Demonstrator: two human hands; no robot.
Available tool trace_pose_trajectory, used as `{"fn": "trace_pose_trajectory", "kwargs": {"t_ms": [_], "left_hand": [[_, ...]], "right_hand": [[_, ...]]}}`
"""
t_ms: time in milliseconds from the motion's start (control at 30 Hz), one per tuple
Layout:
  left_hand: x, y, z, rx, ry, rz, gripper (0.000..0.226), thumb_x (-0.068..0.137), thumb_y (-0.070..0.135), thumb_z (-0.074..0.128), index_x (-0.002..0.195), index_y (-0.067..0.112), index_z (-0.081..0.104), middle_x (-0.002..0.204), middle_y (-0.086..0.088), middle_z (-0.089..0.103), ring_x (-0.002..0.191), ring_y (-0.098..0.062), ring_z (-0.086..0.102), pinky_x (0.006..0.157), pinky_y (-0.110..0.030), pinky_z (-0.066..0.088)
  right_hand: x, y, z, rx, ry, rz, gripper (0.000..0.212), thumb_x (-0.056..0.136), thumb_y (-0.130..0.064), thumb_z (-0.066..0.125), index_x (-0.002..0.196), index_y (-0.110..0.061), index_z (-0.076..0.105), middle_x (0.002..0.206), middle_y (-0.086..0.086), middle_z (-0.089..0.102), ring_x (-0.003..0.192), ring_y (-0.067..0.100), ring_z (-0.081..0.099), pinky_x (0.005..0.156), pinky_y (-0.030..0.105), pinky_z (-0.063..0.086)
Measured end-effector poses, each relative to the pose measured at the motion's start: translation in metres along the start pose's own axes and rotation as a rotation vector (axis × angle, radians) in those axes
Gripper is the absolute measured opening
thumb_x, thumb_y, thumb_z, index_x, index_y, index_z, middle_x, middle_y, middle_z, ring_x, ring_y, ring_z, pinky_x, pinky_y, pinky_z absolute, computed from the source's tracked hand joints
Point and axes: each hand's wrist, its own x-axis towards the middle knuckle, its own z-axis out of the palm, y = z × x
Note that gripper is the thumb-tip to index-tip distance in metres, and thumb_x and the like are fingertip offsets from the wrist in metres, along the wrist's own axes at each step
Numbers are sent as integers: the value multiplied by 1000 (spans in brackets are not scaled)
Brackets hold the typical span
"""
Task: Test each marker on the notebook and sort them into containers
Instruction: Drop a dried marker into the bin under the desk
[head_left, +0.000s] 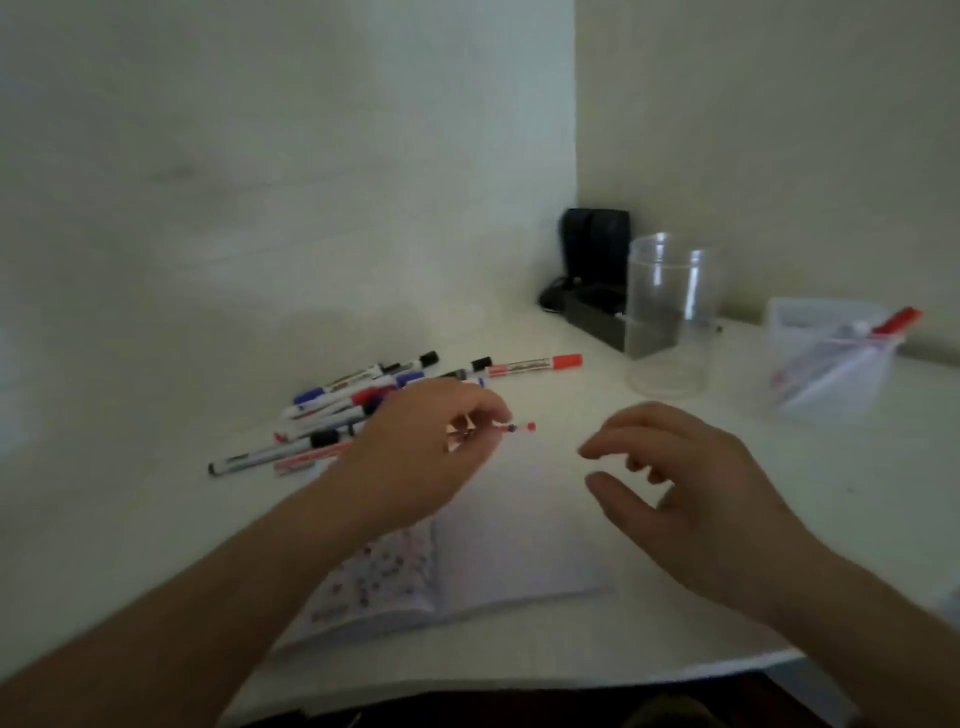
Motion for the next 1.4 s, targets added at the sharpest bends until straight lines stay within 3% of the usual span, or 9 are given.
{"fn": "trace_pose_trajectory", "kwargs": {"t_ms": [300, 600, 733, 833, 933, 967, 1067, 1200, 1400], "left_hand": [[-3, -134, -18, 324, -100, -325, 21, 94, 46, 62, 110, 36, 71, 104, 13, 66, 95, -7, 58, 83, -26, 48], [-5, -140, -3, 628, -7, -244, 34, 98, 51, 39, 119, 34, 60, 117, 7, 59, 106, -14, 46, 89, -33, 40], [9, -93, -38, 10, 258, -157, 24, 102, 39, 44, 125, 34, 50, 98, 13, 62, 82, -5, 59, 72, -15, 45], [26, -79, -41, -690, 311, -207, 31, 106, 15, 48, 131, 34, 46, 86, -1, 65, 65, -9, 63, 62, -21, 53], [36, -84, -19, -1158, 220, -368, 11, 95, 7, 63, 105, 13, 64, 84, -10, 70, 73, -20, 68, 67, -30, 58], [36, -89, -10, -1130, 170, -385, 8, 88, 12, 70, 95, 13, 67, 83, -10, 73, 75, -22, 70, 71, -32, 59], [32, -99, 11, -721, -7, -295, 14, 89, 21, 74, 88, 30, 64, 83, -1, 74, 79, -21, 73, 81, -42, 60], [28, -95, 28, -179, 9, -28, 13, 105, 33, 46, 105, 46, 47, 86, 14, 62, 81, -4, 60, 66, -20, 46], [27, -103, 41, -89, -16, 41, 34, 104, 46, 27, 131, 36, 45, 80, 20, 52, 79, 3, 54, 65, -11, 39]], "right_hand": [[147, -32, 129, -146, -494, 4, 26, 91, -54, 67, 114, -40, 70, 88, -19, 61, 81, 0, 56, 74, 24, 50], [148, -22, 156, -53, -465, -12, 25, 86, -61, 71, 101, -42, 70, 77, -15, 60, 73, 2, 56, 68, 25, 46], [148, -10, 155, 226, -181, -42, 47, 84, -48, 79, 127, -47, 60, 80, -10, 64, 64, 7, 58, 62, 18, 46], [146, -6, 145, 497, -87, -68, 72, 82, -32, 87, 140, -44, 47, 87, -3, 66, 62, 11, 61, 58, 26, 53], [146, -10, 128, 820, 2, 55, 34, 91, -26, 76, 123, -29, 64, 73, 6, 65, 57, 15, 57, 53, 29, 48], [148, -9, 122, 921, 4, 143, 11, 96, -26, 69, 107, -23, 71, 64, 6, 60, 52, 15, 51, 50, 29, 43], [153, 1, 114, 951, -55, 271, 26, 100, -20, 63, 76, -13, 70, 55, 6, 52, 49, 15, 43, 47, 27, 32], [148, 1, 123, 961, -168, 298, 20, 100, -19, 65, 82, -10, 61, 55, 7, 49, 47, 14, 40, 43, 21, 32], [148, -1, 132, 1066, -198, 411, 18, 103, -12, 56, 85, -12, 54, 56, 9, 47, 41, 13, 41, 38, 20, 26]]}}
